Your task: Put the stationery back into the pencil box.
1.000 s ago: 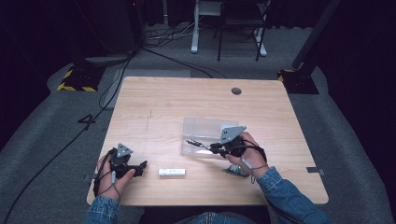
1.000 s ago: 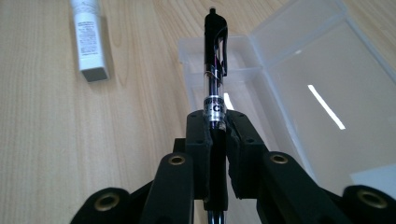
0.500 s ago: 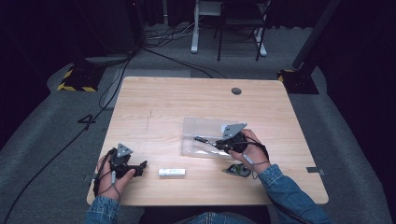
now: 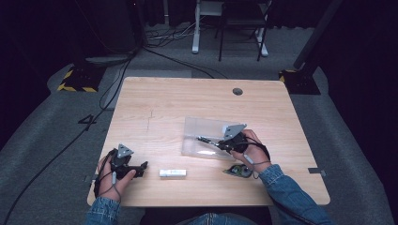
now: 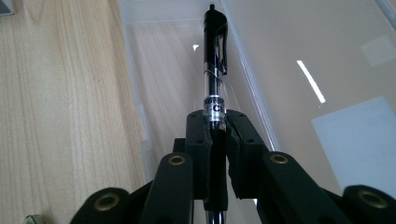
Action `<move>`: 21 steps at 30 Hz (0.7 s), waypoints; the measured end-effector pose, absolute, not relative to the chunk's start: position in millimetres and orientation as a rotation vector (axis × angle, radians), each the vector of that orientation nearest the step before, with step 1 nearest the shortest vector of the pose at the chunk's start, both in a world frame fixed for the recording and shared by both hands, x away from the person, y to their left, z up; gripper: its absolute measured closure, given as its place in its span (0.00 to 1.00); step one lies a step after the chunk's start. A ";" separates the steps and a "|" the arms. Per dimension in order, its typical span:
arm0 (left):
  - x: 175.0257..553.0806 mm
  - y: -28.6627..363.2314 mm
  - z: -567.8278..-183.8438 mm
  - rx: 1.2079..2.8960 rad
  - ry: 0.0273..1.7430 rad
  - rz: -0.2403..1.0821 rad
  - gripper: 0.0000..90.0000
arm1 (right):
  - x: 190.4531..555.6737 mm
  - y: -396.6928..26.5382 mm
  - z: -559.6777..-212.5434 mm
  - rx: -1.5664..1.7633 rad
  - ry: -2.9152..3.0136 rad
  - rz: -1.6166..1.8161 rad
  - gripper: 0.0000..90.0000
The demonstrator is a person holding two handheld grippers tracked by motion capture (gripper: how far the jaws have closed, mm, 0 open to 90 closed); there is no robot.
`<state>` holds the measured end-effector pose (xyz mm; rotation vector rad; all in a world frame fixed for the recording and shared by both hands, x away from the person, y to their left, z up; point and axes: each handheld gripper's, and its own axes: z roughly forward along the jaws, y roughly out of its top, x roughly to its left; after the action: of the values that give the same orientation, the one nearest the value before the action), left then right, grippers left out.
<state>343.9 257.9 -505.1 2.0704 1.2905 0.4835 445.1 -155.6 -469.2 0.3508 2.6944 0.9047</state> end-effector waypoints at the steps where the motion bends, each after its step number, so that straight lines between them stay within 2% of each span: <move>1: 343.9 257.9 -505.1 2.070 1.291 0.484 0.13 | 445.1 -155.6 -469.2 0.351 2.694 0.905 0.89; 21: 344.0 258.0 -505.1 2.074 1.285 0.486 0.13 | 447.7 -153.7 -477.1 0.345 2.686 0.864 0.89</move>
<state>344.0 258.0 -505.1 2.0737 1.2847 0.4861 447.7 -153.7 -477.1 0.3449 2.6864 0.8635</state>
